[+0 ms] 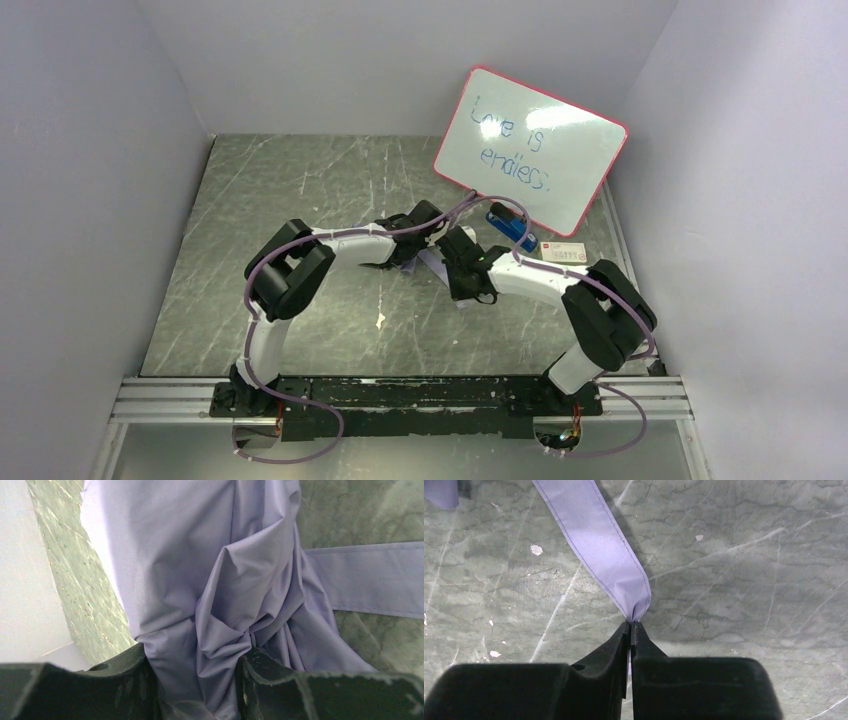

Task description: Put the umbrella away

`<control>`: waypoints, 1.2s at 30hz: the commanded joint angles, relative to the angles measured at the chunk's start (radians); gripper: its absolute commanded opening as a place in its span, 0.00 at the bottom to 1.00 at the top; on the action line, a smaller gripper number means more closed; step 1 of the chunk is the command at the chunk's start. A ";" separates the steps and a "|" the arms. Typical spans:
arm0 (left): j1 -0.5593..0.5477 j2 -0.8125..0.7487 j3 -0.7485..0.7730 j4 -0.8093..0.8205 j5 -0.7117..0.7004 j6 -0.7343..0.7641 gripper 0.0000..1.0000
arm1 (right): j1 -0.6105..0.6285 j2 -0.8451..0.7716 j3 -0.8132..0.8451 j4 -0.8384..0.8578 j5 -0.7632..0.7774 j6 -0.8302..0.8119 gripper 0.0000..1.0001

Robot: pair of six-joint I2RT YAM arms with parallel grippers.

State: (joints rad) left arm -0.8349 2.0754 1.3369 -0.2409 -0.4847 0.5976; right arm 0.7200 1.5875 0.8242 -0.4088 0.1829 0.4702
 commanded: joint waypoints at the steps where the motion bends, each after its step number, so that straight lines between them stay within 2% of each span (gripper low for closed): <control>1: -0.030 0.117 -0.052 -0.148 0.259 0.016 0.05 | -0.001 0.095 -0.068 -0.054 -0.046 0.004 0.03; 2: -0.031 0.117 -0.054 -0.146 0.257 0.016 0.05 | 0.003 0.093 -0.068 -0.050 -0.052 0.007 0.00; 6: -0.030 0.112 -0.058 -0.135 0.249 0.024 0.05 | 0.040 0.073 -0.062 -0.039 -0.081 0.031 0.00; 15: -0.030 0.075 -0.028 -0.126 0.267 0.052 0.05 | 0.279 -0.023 -0.072 -0.044 -0.046 0.213 0.00; 25: -0.030 0.043 -0.055 -0.072 0.245 0.087 0.05 | 0.430 -0.026 -0.133 -0.007 -0.059 0.341 0.00; 36: -0.032 0.004 -0.176 0.058 0.173 0.125 0.05 | 0.475 -0.018 -0.169 -0.034 -0.027 0.419 0.00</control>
State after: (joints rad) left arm -0.8612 2.0212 1.2541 -0.1307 -0.3637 0.7189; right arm 1.1545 1.5208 0.7261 -0.2737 0.2779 0.8398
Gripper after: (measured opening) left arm 0.430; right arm 0.009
